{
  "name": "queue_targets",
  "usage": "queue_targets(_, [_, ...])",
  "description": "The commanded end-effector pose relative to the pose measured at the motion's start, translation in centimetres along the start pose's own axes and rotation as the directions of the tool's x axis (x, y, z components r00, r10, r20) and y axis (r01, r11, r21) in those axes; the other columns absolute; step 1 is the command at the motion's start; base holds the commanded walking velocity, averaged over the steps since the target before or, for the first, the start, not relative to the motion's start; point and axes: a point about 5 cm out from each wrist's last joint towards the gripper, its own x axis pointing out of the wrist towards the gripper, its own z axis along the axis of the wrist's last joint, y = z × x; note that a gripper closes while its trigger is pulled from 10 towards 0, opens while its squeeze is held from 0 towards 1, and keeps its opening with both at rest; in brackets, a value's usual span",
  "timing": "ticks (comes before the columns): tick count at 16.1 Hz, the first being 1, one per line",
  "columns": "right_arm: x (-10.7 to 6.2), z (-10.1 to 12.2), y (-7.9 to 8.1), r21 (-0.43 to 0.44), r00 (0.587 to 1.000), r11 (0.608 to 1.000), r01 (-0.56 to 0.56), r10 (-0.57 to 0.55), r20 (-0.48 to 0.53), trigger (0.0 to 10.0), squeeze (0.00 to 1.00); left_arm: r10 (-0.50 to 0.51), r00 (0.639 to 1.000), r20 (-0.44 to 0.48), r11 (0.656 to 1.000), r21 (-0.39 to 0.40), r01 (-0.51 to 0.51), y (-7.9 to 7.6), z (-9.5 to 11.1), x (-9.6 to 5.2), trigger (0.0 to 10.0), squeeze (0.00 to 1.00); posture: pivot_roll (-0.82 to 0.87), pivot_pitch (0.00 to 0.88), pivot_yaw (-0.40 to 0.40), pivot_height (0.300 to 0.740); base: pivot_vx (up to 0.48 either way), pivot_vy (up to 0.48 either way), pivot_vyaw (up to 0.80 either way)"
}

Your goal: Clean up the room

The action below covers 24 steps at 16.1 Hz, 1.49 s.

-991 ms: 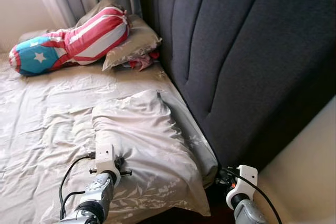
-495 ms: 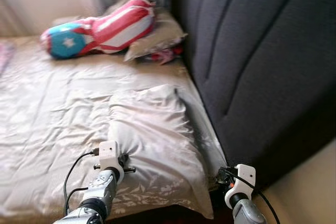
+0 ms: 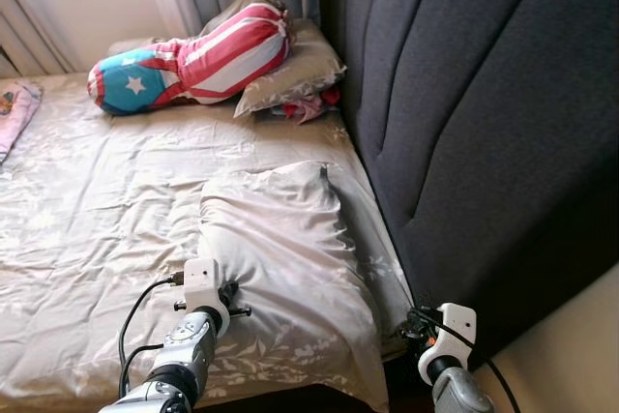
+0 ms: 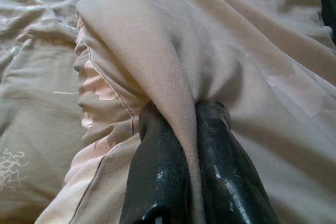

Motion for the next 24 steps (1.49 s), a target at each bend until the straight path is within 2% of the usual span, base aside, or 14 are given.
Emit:
queue_targets(1, [-0.05,-0.12,0.16,-0.001,1.000,1.000,-0.005,0.005,0.003,10.0,0.00,-0.012,0.998,0.066,1.000,0.009,0.011,-0.09,1.59,0.27,10.0,0.00,-0.03,0.000,0.022,0.740,0.000,0.000,0.45])
queue_targets(6, [-0.04,-0.12,0.36,0.004,1.000,1.000,-0.020,0.020,0.006,10.0,0.00,-0.008,0.999,0.051,1.000,0.012,0.007,-0.03,1.32,0.23,10.0,0.00,-0.03,0.000,0.021,0.740,0.000,0.000,0.80])
queue_targets(8, [-0.06,-0.16,0.26,0.024,1.000,1.000,-0.013,0.013,0.004,10.0,0.00,-0.005,0.999,0.048,1.000,0.011,0.005,0.04,1.23,0.21,10.0,0.00,-0.03,0.000,0.018,0.740,0.000,0.000,0.00])
queue_targets(24, [-0.04,-0.34,0.31,0.017,1.000,1.000,-0.023,0.023,-0.016,10.0,0.00,-0.011,0.999,0.036,1.000,0.007,0.011,-0.05,1.02,0.20,10.0,0.00,-0.02,0.000,0.013,0.740,0.000,0.000,0.00])
